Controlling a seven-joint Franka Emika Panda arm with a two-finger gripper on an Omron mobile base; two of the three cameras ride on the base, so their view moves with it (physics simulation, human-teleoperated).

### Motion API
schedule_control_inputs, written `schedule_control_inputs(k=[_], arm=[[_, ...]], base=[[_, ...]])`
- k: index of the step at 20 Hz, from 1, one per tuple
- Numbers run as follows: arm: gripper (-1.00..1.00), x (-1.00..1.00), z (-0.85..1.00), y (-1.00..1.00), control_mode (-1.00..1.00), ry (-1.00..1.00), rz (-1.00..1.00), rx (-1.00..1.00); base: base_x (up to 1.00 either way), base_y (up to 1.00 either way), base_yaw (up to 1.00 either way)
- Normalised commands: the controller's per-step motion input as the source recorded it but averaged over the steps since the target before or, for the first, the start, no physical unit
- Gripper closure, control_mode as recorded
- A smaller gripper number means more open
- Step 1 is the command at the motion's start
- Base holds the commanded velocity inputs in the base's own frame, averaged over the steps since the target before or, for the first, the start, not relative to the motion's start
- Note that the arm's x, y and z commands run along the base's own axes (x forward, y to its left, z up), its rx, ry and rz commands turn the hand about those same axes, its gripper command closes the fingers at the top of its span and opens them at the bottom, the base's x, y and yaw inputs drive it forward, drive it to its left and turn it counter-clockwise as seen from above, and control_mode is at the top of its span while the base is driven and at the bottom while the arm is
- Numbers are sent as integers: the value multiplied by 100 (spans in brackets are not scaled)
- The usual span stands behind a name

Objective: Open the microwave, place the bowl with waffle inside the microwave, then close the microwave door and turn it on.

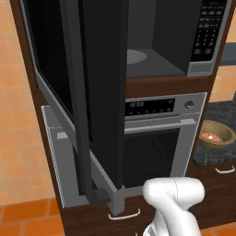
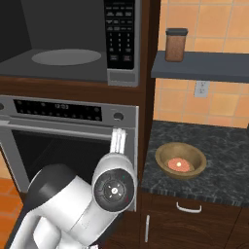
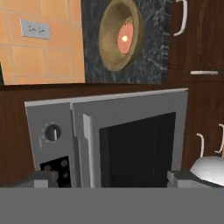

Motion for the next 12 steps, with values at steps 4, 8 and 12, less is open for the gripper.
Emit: schedule_control_inputs(k=[4, 8, 12], arm=[[-100, 57, -45, -68, -100, 0, 0, -5], [-100, 47, -51, -56, -100, 4, 3, -1], [-100, 35, -50, -38, -100, 10, 9, 0]], base=[[0, 0, 0], [0, 0, 0], [0, 0, 0]])
